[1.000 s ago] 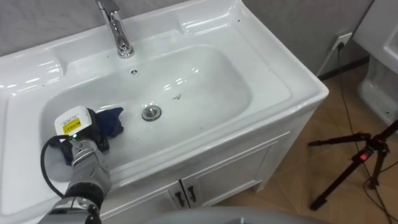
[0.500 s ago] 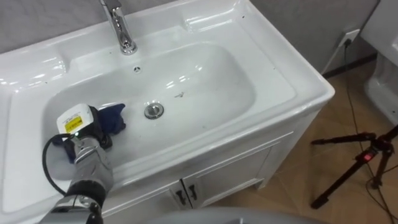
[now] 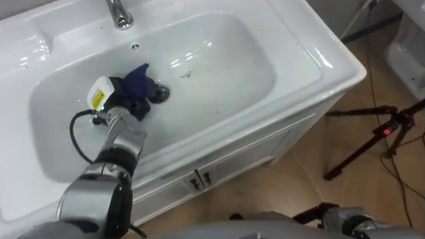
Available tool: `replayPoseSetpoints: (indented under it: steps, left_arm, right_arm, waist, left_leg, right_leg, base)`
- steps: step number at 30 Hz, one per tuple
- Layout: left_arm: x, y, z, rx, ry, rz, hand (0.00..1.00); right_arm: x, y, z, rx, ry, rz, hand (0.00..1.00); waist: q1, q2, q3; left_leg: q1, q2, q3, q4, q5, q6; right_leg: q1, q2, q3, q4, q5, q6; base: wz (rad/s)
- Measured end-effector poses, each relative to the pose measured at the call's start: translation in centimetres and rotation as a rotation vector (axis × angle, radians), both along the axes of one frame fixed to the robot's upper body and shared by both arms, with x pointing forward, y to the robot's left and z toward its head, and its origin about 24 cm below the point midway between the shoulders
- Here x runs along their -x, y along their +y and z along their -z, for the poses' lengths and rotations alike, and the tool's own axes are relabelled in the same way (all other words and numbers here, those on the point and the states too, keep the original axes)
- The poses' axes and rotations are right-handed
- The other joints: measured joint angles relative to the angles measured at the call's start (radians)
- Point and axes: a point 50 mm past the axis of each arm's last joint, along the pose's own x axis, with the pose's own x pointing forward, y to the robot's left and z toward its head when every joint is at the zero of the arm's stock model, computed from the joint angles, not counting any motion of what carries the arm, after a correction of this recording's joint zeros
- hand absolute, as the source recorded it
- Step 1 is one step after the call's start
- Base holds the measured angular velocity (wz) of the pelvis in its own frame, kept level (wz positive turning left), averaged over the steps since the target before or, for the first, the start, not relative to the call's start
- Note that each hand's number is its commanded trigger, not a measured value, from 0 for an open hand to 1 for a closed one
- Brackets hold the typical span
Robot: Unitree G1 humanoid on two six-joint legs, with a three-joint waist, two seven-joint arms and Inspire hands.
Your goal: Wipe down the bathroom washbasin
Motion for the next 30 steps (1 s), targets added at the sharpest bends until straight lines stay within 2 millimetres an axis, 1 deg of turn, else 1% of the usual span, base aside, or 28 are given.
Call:
replayPoseSetpoints:
  steps: [1, 2, 3, 4, 5, 8, 10, 11, 12, 13, 14, 15, 16, 17, 19, 21, 23, 24, 29, 30]
  left_arm:
    - [-0.3, -0.3, -0.2, 0.009, -0.005, 0.0, 1.0]
    - [-1.1, -0.9, -0.8, 0.035, -0.02, 0.002, 1.0]
    - [-1.7, -1.3, -1.4, 0.059, -0.029, -0.003, 1.0]
    - [-1.9, -1.4, -1.5, 0.064, -0.031, -0.004, 1.0]
    - [-2.2, -1.5, -1.8, 0.071, -0.034, -0.006, 1.0]
    - [-2.8, -1.4, -2.3, 0.088, -0.041, -0.02, 1.0]
    - [-3.2, -1.2, -2.8, 0.092, -0.057, -0.023, 1.0]
    - [-3.3, -1.0, -3.0, 0.09, -0.069, -0.027, 1.0]
    - [-3.5, -0.9, -3.3, 0.099, -0.079, -0.036, 1.0]
    - [-3.6, -0.9, -3.4, 0.101, -0.082, -0.04, 1.0]
    - [-3.6, -0.8, -3.5, 0.111, -0.088, -0.05, 1.0]
    - [-3.7, -0.8, -3.6, 0.11, -0.096, -0.049, 1.0]
    - [-3.8, -0.9, -3.7, 0.109, -0.099, -0.045, 1.0]
    - [-3.9, -1.0, -3.8, 0.096, -0.105, -0.029, 1.0]
    - [-4.1, -1.6, -4.0, 0.069, -0.116, 0.018, 1.0]
    - [-4.4, -2.5, -4.4, 0.043, -0.138, 0.079, 1.0]
    - [-4.7, -2.8, -4.9, 0.04, -0.158, 0.097, 1.0]
    - [-4.9, -2.9, -5.1, 0.039, -0.166, 0.1, 1.0]
    - [-5.3, -3.7, -6.0, -0.005, -0.194, 0.15, 1.0]
    - [-5.5, -4.1, -6.5, -0.034, -0.204, 0.176, 1.0]
  right_arm:
    - [-0.5, 0.1, -0.1, -0.004, -0.008, 0.0, 0.0]
    - [-1.0, 0.3, -0.3, -0.014, -0.021, 0.016, 0.0]
    - [-1.5, 0.5, -0.4, -0.023, -0.032, 0.023, 0.0]
    - [-1.6, 0.6, -0.4, -0.026, -0.035, 0.028, 0.0]
    - [-1.8, 0.6, -0.5, -0.03, -0.04, 0.032, 0.0]
    - [-2.4, 0.6, -0.7, -0.027, -0.059, 0.027, 0.0]
    - [-2.5, 0.6, -0.7, -0.026, -0.061, 0.027, 0.0]
    - [-2.5, 0.5, -0.7, -0.028, -0.061, 0.035, 0.0]
    - [-2.3, 0.5, -0.7, -0.029, -0.057, 0.042, 0.0]
    - [-2.1, 0.4, -0.6, -0.03, -0.054, 0.045, 0.0]
    - [-1.8, 0.4, -0.5, -0.033, -0.049, 0.061, 0.0]
    - [-1.8, 0.2, -0.5, -0.031, -0.05, 0.069, 0.0]
    - [-1.8, 0.2, -0.5, -0.029, -0.051, 0.07, 0.0]
    - [-1.7, 0.2, -0.5, -0.024, -0.05, 0.069, 0.0]
    - [-1.6, 0.1, -0.5, -0.017, -0.048, 0.07, 0.0]
    - [-1.7, 0.1, -0.5, -0.022, -0.057, 0.081, 0.0]
    - [-1.6, 0.1, -0.5, -0.026, -0.066, 0.086, 0.0]
    - [-1.4, 0.0, -0.4, -0.024, -0.068, 0.086, 0.0]
    - [-0.7, -0.6, -0.3, -0.019, -0.047, 0.099, 0.0]
    - [-0.8, -0.9, -0.4, -0.015, -0.049, 0.101, 0.0]
  waist:
    - [-0.003, 0.001, 0.0015]
    - [-0.003, 0.002, 0.004]
    - [-0.003, 0.002, 0.0047]
    - [-0.004, 0.002, 0.0048]
    - [-0.009, 0.004, 0.0086]
    - [-0.031, 0.008, 0.0132]
    - [-0.041, 0.008, 0.0242]
    - [-0.058, 0.011, 0.0259]
    - [-0.076, 0.015, 0.0265]
    - [-0.085, 0.016, 0.0266]
    - [-0.097, 0.019, 0.025]
    - [-0.109, 0.021, 0.0255]
    - [-0.116, 0.021, 0.0252]
    - [-0.134, 0.022, 0.0253]
    - [-0.149, 0.021, 0.0253]
    - [-0.184, 0.021, 0.0252]
    - [-0.206, 0.021, 0.0251]
    - [-0.213, 0.022, 0.025]
    - [-0.218, 0.025, 0.0236]
    - [-0.226, 0.034, 0.0212]
  left_leg:
    - [-0.012, -0.002, 0.0, 0.004, 0.002, 0.003]
    - [-0.032, -0.004, 0.002, 0.008, 0.004, 0.006]
    - [-0.046, -0.006, 0.005, 0.009, 0.006, 0.009]
    - [-0.053, -0.007, 0.006, 0.011, 0.006, 0.009]
    - [-0.062, -0.009, 0.01, 0.016, 0.009, 0.013]
    - [-0.093, -0.017, 0.013, 0.022, 0.016, 0.024]
    - [-0.106, -0.02, 0.016, 0.027, 0.019, 0.028]
    - [-0.125, -0.021, 0.017, 0.034, 0.021, 0.031]
    - [-0.145, -0.02, 0.017, 0.043, 0.023, 0.035]
    - [-0.15, -0.02, 0.017, 0.042, 0.023, 0.036]
    - [-0.159, -0.021, 0.022, 0.042, 0.025, 0.041]
    - [-0.165, -0.022, 0.03, 0.04, 0.025, 0.046]
    - [-0.169, -0.022, 0.032, 0.041, 0.024, 0.047]
    - [-0.176, -0.024, 0.03, 0.041, 0.025, 0.049]
    - [-0.176, -0.026, 0.035, 0.042, 0.027, 0.052]
    - [-0.184, -0.026, 0.036, 0.042, 0.027, 0.052]
    - [-0.189, -0.026, 0.037, 0.046, 0.027, 0.053]
    - [-0.192, -0.026, 0.037, 0.047, 0.026, 0.053]
    - [-0.218, -0.027, 0.031, 0.057, 0.026, 0.055]
    - [-0.227, -0.03, 0.027, 0.057, 0.028, 0.059]
  right_leg:
    - [-0.009, -0.002, 0.001, -0.004, 0.005, 0.002]
    - [-0.026, -0.005, 0.003, -0.006, 0.011, 0.007]
    - [-0.041, -0.004, 0.005, -0.005, 0.015, 0.01]
    - [-0.047, -0.004, 0.005, -0.004, 0.016, 0.011]
    - [-0.055, -0.008, 0.004, -0.002, 0.018, 0.014]
    - [-0.08, -0.015, 0.013, -0.001, 0.024, 0.024]
    - [-0.09, -0.016, 0.025, -0.002, 0.03, 0.032]
    - [-0.105, -0.02, 0.023, -0.002, 0.034, 0.038]
    - [-0.119, -0.025, 0.018, -0.002, 0.038, 0.043]
    - [-0.124, -0.027, 0.017, -0.003, 0.039, 0.046]
    - [-0.134, -0.029, 0.014, -0.003, 0.045, 0.051]
    - [-0.142, -0.036, 0.002, -0.003, 0.052, 0.052]
    - [-0.146, -0.038, 0.001, -0.003, 0.055, 0.053]
    - [-0.149, -0.04, -0.003, -0.002, 0.057, 0.054]
    - [-0.153, -0.041, 0.001, -0.002, 0.06, 0.056]
    - [-0.159, -0.042, 0.002, -0.003, 0.063, 0.057]
    - [-0.164, -0.042, 0.002, -0.002, 0.063, 0.057]
    - [-0.167, -0.042, 0.002, -0.002, 0.063, 0.057]
    - [-0.184, -0.046, -0.005, -0.002, 0.066, 0.06]
    - [-0.192, -0.05, -0.011, -0.003, 0.067, 0.062]
  base:
    - [-0.05]
    - [-0.03]
    - [0.0]
    - [0.0]
    - [0.06]
    - [0.06]
    - [0.02]
    - [0.11]
    - [0.13]
    - [0.06]
    - [-0.06]
    - [-0.12]
    - [-0.04]
    - [0.0]
    - [-0.02]
    - [0.0]
    - [0.0]
    - [0.0]
    - [0.06]
    - [0.14]
